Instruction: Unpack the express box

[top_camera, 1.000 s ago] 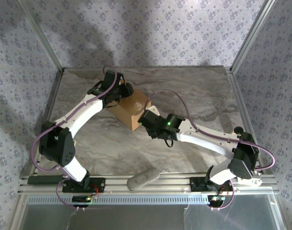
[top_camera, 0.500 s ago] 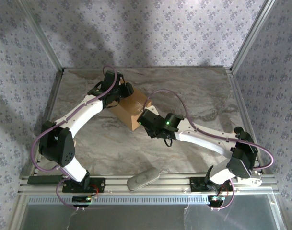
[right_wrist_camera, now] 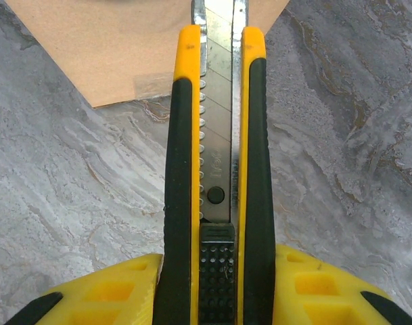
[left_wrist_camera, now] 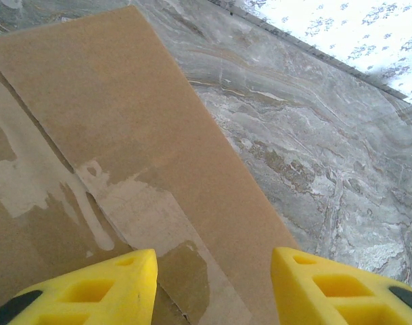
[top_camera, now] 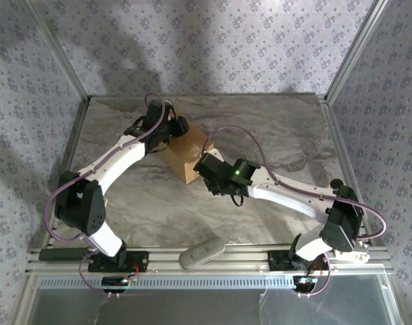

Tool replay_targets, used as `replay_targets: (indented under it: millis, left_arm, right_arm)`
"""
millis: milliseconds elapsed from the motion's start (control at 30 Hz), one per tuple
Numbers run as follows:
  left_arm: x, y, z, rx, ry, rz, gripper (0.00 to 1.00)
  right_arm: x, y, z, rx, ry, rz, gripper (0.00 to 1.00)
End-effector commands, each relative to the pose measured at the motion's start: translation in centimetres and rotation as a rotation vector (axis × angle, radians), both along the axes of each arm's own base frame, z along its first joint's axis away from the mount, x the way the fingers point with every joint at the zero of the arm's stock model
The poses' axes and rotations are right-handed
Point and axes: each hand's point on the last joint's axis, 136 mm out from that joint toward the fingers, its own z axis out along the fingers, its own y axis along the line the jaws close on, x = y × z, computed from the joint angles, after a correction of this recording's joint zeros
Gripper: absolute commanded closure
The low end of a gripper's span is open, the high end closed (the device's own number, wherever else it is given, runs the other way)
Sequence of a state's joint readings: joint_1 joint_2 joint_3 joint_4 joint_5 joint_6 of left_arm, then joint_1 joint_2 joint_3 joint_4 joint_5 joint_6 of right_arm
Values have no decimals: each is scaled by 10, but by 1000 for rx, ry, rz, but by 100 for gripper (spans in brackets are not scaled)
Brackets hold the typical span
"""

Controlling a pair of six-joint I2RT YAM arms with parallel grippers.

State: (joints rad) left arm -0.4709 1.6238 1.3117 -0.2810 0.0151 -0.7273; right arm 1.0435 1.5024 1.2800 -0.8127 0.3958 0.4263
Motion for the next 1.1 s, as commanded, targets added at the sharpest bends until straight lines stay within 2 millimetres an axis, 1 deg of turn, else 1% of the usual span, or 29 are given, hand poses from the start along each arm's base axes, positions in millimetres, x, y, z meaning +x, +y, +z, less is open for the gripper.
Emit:
replay_targets:
  millis: [0, 167, 300, 400, 500, 600, 700, 833, 933, 1000, 1067]
  left_arm:
    - [-12, -13, -2, -46, 56, -55, 52]
    - [-9, -13, 27, -45, 8, -72, 51]
    - [-8, -11, 47, -56, -29, -77, 43]
    - [-8, -7, 55, -65, -39, -71, 39]
    - [-12, -2, 60, -70, -37, -69, 39]
    - [-25, 8, 63, -64, -27, -60, 43]
    - [-45, 22, 53, -35, -1, -49, 48]
    - [-82, 40, 23, -8, 74, -35, 54]
    - [-106, 51, 3, -18, 108, -18, 56]
    - [-117, 55, -9, -25, 130, -7, 56]
    - [-121, 53, -15, -37, 146, -9, 56]
  right_arm:
    - [5, 14, 10, 46, -15, 18, 100]
    - [7, 7, 8, 29, -14, -12, 100]
    - [7, 5, 6, 28, -12, -24, 100]
    - [8, 4, 5, 28, -10, -30, 100]
    - [8, 5, 5, 30, -6, -30, 100]
    - [9, 5, 5, 29, -3, -30, 100]
    - [8, 6, 4, 29, 2, -28, 100]
    - [9, 6, 4, 31, 2, -29, 100]
    - [9, 7, 3, 34, 5, -24, 100]
    - [9, 9, 4, 40, 6, -20, 100]
    - [9, 10, 4, 42, 7, -16, 100]
